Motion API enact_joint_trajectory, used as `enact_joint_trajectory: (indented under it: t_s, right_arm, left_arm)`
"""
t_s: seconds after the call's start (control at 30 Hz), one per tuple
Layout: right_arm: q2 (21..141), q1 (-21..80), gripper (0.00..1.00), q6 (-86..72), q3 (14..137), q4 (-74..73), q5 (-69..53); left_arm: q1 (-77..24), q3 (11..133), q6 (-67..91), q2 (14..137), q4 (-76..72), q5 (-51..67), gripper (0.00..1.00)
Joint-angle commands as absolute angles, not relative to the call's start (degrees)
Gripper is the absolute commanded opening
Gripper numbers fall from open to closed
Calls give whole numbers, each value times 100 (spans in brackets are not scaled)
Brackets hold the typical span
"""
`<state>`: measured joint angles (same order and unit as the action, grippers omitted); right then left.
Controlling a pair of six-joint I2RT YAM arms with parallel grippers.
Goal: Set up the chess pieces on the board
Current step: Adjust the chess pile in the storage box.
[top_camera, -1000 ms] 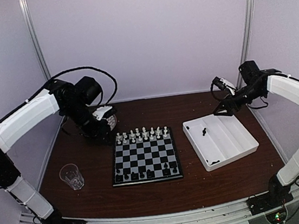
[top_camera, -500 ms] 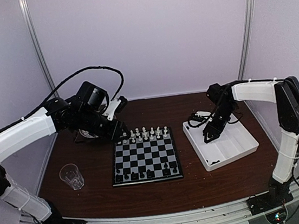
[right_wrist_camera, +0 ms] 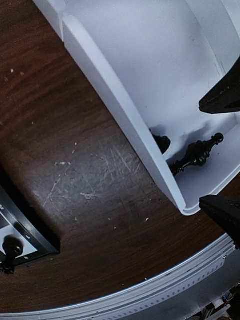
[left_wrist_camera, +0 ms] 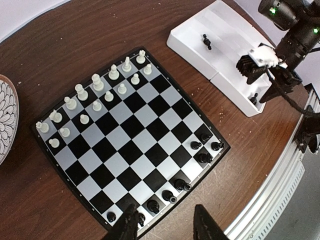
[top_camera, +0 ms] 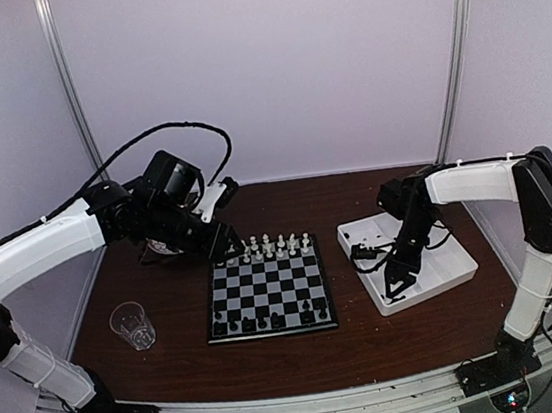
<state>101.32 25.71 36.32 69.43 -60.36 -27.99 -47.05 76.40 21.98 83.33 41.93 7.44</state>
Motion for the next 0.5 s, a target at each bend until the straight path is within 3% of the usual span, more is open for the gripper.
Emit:
enact_joint_trajectory:
  t_s: [0.0,0.47]
  right_arm:
    - [10097,2857,59,3761,6734,-5839,-2539]
    - [10574,3313,55,3396,6735,-4925,-1874]
  left_arm:
    - [-4718,7786,2232,8429,3951,780,38]
    - [-4720,7567,2294,8297,3990,627,39]
